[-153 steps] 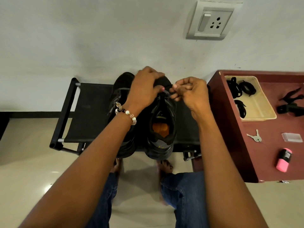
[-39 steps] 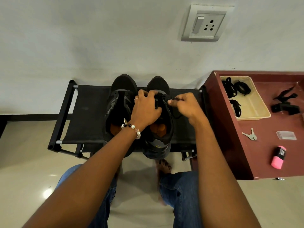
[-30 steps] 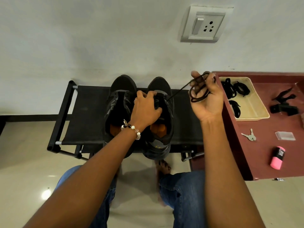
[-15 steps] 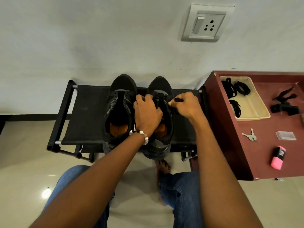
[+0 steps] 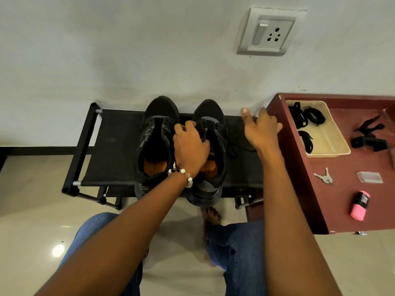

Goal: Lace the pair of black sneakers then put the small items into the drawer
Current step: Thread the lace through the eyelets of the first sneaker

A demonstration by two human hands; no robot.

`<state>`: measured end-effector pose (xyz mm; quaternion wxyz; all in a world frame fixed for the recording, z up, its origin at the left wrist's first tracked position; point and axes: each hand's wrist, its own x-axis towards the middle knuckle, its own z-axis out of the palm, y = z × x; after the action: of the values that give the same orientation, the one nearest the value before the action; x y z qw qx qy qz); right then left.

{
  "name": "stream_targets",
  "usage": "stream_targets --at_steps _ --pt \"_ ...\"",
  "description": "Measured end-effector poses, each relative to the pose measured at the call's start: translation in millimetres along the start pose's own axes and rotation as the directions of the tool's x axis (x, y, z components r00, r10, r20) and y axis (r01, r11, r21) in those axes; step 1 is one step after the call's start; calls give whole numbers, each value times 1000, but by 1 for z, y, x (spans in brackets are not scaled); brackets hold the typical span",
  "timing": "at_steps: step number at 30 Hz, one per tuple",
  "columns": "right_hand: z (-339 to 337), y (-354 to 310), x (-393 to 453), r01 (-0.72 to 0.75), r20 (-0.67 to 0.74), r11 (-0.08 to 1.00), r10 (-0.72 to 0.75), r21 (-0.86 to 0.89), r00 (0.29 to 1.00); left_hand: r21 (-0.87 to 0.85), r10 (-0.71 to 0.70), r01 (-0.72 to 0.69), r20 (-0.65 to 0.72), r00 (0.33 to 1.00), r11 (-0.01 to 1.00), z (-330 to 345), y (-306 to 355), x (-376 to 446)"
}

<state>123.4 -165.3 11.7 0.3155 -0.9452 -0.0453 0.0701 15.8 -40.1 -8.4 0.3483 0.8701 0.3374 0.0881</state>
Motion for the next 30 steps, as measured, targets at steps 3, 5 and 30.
stream_targets --at_steps 3,5,30 --pt "-3 -1 -1 64 -145 980 -37 190 989 -31 -7 8 30 1000 999 -8 -4 3" --pt "-1 -6 -5 41 -119 916 7 399 993 -35 11 -9 45 999 999 -13 -7 4" --pt "53 -34 -27 -263 284 823 130 503 950 -151 25 -5 131 991 989 -29 -2 3"
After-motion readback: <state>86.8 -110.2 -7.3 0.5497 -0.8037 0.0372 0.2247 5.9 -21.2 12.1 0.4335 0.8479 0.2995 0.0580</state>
